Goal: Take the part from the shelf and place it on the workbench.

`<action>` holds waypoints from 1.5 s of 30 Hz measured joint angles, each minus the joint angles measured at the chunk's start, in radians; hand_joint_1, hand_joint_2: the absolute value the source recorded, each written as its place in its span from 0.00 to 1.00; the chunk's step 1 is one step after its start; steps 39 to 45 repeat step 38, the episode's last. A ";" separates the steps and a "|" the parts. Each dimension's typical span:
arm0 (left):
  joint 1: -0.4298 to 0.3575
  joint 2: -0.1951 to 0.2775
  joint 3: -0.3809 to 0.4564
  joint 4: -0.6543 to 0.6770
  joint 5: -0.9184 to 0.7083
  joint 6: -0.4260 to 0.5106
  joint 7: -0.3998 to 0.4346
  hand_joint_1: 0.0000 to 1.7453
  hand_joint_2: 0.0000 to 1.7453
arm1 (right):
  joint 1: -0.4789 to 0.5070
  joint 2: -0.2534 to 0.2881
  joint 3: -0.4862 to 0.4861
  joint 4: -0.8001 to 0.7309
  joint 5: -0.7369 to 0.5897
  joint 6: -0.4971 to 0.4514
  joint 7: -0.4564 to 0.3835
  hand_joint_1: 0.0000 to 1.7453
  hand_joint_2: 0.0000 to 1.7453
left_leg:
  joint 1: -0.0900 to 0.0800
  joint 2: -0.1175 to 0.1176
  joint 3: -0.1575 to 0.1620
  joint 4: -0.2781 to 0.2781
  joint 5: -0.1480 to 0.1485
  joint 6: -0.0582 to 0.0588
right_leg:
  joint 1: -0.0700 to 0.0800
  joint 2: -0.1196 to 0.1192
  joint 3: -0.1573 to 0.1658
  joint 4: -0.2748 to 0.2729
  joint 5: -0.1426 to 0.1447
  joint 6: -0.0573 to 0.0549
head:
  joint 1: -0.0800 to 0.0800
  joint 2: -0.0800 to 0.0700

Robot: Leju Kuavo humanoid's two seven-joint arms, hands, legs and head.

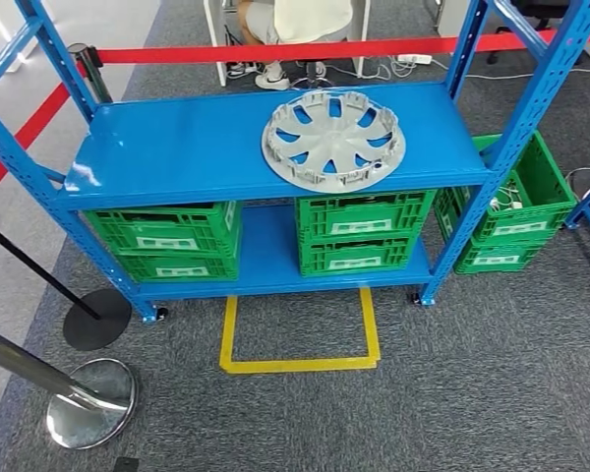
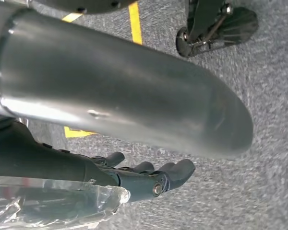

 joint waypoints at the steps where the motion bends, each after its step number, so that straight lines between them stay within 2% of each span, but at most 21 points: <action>1: -0.002 -0.001 0.001 0.000 0.000 0.000 0.000 0.00 0.00 | 0.002 0.000 0.000 0.000 0.000 0.000 0.000 0.00 0.00 | -0.001 0.031 -0.031 0.064 -0.034 -0.004 | 0.001 -0.013 0.000 0.000 0.000 -0.004 | -0.004 0.000; 3: -0.006 -0.002 0.001 0.000 0.001 0.000 0.000 0.00 0.00 | 0.006 -0.001 0.000 0.000 -0.001 0.000 0.000 0.00 0.00 | 0.001 0.053 -0.095 0.199 -0.090 -0.008 | 0.003 -0.038 -0.001 0.000 -0.002 -0.009 | -0.006 0.000; 4: -0.005 -0.003 0.002 0.000 0.003 -0.001 0.001 0.00 0.00 | 0.006 -0.001 0.000 0.000 -0.002 0.000 0.000 0.00 0.00 | 0.002 0.055 -0.110 0.232 -0.095 -0.009 | 0.004 -0.048 -0.002 0.000 -0.003 -0.009 | -0.007 0.000; 5: -0.003 -0.003 0.002 0.000 0.004 -0.002 0.002 0.00 0.00 | 0.005 -0.001 0.000 0.000 -0.005 0.001 0.000 0.00 0.00 | 0.003 0.055 -0.104 0.224 -0.079 -0.008 | 0.004 -0.054 -0.001 0.000 -0.003 -0.009 | -0.007 0.000; 6: -0.002 -0.002 0.003 0.000 0.006 -0.004 0.003 0.00 0.00 | 0.003 -0.001 0.000 0.000 -0.008 0.004 0.000 0.00 0.00 | 0.004 0.056 -0.078 0.179 -0.049 -0.006 | 0.004 -0.058 0.000 0.000 -0.003 -0.009 | -0.007 0.000; 8: -0.002 -0.001 0.004 0.000 0.008 -0.009 0.004 0.00 0.00 | 0.000 -0.001 -0.001 0.000 -0.014 0.009 0.000 0.00 0.00 | 0.002 0.066 -0.001 0.038 0.010 0.001 | 0.007 -0.063 0.002 0.001 -0.006 -0.004 | -0.007 0.000; 9: -0.004 -0.001 0.005 0.000 0.008 -0.011 0.004 0.00 0.00 | 0.000 -0.001 -0.001 0.000 -0.015 0.011 0.000 0.00 0.00 | 0.001 0.072 0.028 -0.017 0.023 0.005 | 0.009 -0.065 0.001 0.002 -0.007 0.000 | -0.007 0.000; 10: -0.005 -0.002 0.005 0.001 0.008 -0.013 0.004 0.00 0.00 | -0.001 -0.001 -0.002 0.000 -0.017 0.012 0.000 0.00 0.00 | 0.000 0.076 0.045 -0.050 0.027 0.007 | 0.013 -0.066 -0.001 0.004 -0.009 0.000 | -0.005 0.000; 13: -0.005 -0.004 0.006 0.001 0.009 -0.016 0.005 0.00 0.00 | -0.001 -0.002 -0.003 0.000 -0.019 0.012 0.002 0.00 0.00 | 0.000 0.076 0.049 -0.065 0.025 0.005 | 0.017 -0.067 -0.008 0.000 -0.009 -0.012 | -0.001 0.000; 14: -0.005 -0.004 0.006 0.002 0.009 -0.016 0.005 0.00 0.00 | -0.001 -0.002 -0.004 0.000 -0.019 0.012 0.002 0.00 0.00 | -0.001 0.075 0.049 -0.065 0.024 0.007 | 0.016 -0.067 -0.007 -0.004 -0.007 -0.010 | -0.001 0.000; 17: -0.006 -0.001 0.009 0.002 0.010 -0.019 0.006 0.00 0.00 | -0.002 -0.002 -0.004 0.000 -0.021 0.012 0.006 0.00 0.00 | -0.003 0.075 0.049 -0.065 0.024 0.015 | 0.014 -0.067 -0.003 -0.014 -0.001 0.003 | -0.001 0.000; 22: -0.006 -0.001 0.010 0.004 0.010 -0.037 0.006 0.00 0.00 | -0.001 -0.002 -0.011 0.000 -0.029 0.011 0.017 0.00 0.00 | -0.004 0.075 0.048 -0.064 0.024 0.021 | 0.013 -0.066 -0.001 -0.019 0.003 0.014 | -0.001 0.000; 30: -0.006 0.000 0.010 0.004 0.009 -0.045 0.008 0.00 0.00 | -0.001 -0.003 -0.014 0.000 -0.028 0.011 0.020 0.00 0.00 | -0.002 0.075 0.049 -0.064 0.025 0.022 | 0.014 -0.066 -0.002 -0.019 0.004 0.017 | -0.002 0.000; 34: -0.006 0.000 0.010 0.004 0.009 -0.046 0.008 0.00 1.00 | -0.001 -0.003 -0.016 0.000 -0.028 0.011 0.020 0.00 0.00 | -0.001 0.075 0.049 -0.064 0.026 0.022 | 0.015 -0.066 -0.002 -0.018 0.003 0.017 | -0.001 0.000; 45: -0.006 0.000 0.010 0.004 0.009 -0.046 0.008 0.00 1.00 | -0.001 -0.003 -0.018 0.000 -0.028 0.011 0.020 0.00 0.00 | -0.001 0.075 0.049 -0.064 0.026 0.022 | 0.015 -0.066 -0.002 -0.018 0.003 0.017 | -0.001 0.000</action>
